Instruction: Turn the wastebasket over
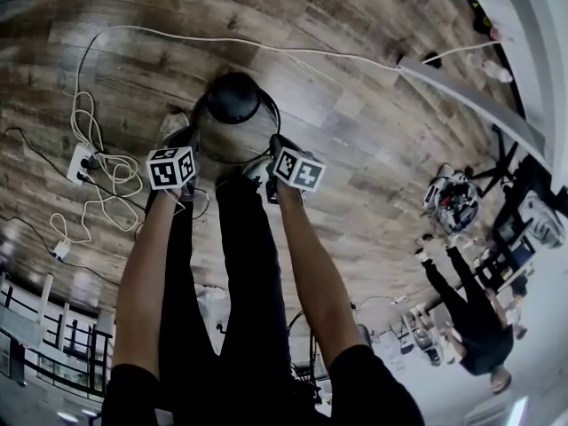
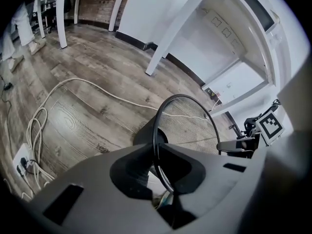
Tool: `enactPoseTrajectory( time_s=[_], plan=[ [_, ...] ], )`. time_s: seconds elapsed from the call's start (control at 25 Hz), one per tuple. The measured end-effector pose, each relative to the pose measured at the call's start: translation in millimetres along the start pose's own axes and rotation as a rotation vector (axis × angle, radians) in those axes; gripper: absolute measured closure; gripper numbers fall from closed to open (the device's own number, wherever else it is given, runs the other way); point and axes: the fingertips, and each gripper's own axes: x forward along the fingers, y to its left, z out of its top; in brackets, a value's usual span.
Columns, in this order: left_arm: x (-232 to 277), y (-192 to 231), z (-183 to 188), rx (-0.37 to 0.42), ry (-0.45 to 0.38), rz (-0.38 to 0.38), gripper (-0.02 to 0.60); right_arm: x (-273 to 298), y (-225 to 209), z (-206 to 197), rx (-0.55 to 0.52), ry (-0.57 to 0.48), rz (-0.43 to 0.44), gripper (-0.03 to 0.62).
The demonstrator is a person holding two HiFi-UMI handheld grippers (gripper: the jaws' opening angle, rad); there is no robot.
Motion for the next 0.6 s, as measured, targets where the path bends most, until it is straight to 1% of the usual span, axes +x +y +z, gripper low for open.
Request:
enactPoseTrajectory(
  time_s=[0.12,0.2,0.4,0.48,0.6],
  plan=[
    [3.5,5.9,-6.0,0.01,0.024,0.038,0.513,4.4,0.1,-4.6,0.0,0.003,-0.01,0.542],
    [4.8,9.3,-9.2,0.009,0.033,0.047,0.512,5.7,0.6,-7.1,-0.007,-0.003,-0.016,0.54],
    [4.2,13.6,-19.9,-0.006,0.06,0.073,0.511,7.7,2.2,-15.3,-0.068,0.001,-0.055,0.539],
    [2.1,12.8,-19.5,0.0,0.063,0.085,0.512,6.0,3.7,-13.0,-0.072,-0.003,-0.057,0.493],
    [-2.8,14.1,-16.0,0.003,0.053,0.092,0.511,-0.3,5.0,-4.7,-0.087,-0.023,-0.072,0.493]
  ],
)
